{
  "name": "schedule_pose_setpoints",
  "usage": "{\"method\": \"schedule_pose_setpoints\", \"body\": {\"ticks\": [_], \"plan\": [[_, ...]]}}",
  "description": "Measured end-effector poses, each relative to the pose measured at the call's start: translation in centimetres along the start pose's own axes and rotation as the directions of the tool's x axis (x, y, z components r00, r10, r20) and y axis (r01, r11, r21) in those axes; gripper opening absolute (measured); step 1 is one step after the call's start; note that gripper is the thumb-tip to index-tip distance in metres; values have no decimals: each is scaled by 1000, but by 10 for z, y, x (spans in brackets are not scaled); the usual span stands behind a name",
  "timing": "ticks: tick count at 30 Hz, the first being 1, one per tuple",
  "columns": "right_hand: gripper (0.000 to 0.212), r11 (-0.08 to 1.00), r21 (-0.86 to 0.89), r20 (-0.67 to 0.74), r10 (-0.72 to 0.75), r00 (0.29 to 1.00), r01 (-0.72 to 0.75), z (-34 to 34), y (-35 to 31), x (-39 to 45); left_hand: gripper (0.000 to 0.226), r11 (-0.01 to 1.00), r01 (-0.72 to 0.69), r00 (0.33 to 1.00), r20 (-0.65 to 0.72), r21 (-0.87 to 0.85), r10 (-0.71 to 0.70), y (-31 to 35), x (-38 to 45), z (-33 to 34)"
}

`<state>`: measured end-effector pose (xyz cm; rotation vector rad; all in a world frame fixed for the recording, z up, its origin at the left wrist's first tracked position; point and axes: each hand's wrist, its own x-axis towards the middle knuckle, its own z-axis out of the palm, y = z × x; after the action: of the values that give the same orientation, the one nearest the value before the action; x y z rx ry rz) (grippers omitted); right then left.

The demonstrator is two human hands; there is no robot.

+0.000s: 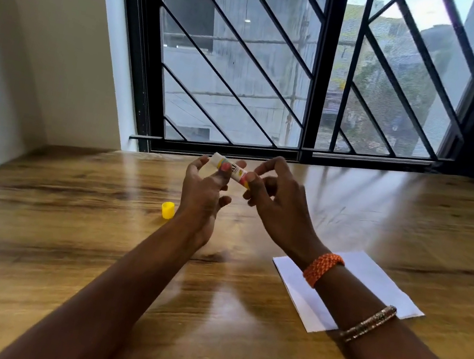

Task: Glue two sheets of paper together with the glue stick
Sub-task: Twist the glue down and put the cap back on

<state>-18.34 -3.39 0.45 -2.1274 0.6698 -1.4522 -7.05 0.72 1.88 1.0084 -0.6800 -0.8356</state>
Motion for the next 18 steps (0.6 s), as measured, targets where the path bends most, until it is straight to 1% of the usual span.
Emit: {"method": "schedule_pose_setpoints", "body": {"ticks": [1,2,3,5,6,7,8,9,10,11,12,13,15,17,18], "plan": [[15,997,66,17,43,999,-44,1,0,0,51,1000,-10,1000,20,2,10,1,0,0],[16,995,87,11,55,998,-55,1,0,0,51,1000,-20,999,36,7,20,1,0,-1],[16,997,66,-15,33,999,-32,1,0,1,52,999,-29,999,44,16,28,1,0,-1],[15,996,-28,-57,-90,994,88,1,0,1,54,999,-34,999,30,39,33,1,1,0],[14,981,-87,-51,-179,983,174,1,0,1,55,998,-33,999,8,49,32,0,2,-1],[13,942,-190,-23,-285,958,276,0,0,1,55,998,-27,999,-20,56,28,0,3,-1],[17,865,-340,22,-384,923,368,0,-1,0,56,998,-18,999,-44,57,20,-1,4,-2],[25,762,-483,77,-453,888,430,1,-1,0,57,998,-7,998,-55,55,10,-2,5,-3],[32,685,-568,110,-485,867,456,2,-2,0,58,999,-2,998,-55,51,5,-2,5,-4],[36,660,-598,112,-493,863,455,2,-2,0,58,999,-3,999,-50,51,5,-2,4,-4],[36,677,-588,98,-484,870,442,1,-2,-1,58,999,-9,999,-48,52,11,-1,3,-4],[33,717,-552,80,-462,883,425,0,-2,-2,57,998,-16,999,-50,54,19,-1,3,-3],[26,854,-393,41,-355,934,342,-1,-2,-2,52,998,-28,998,-56,52,31,-1,4,-3],[27,971,-166,8,-175,985,174,0,-2,-1,50,999,-26,999,-37,41,28,0,4,-3],[30,996,-65,14,-62,998,63,1,-2,0,51,999,-23,999,-23,38,24,0,5,-3]]}}
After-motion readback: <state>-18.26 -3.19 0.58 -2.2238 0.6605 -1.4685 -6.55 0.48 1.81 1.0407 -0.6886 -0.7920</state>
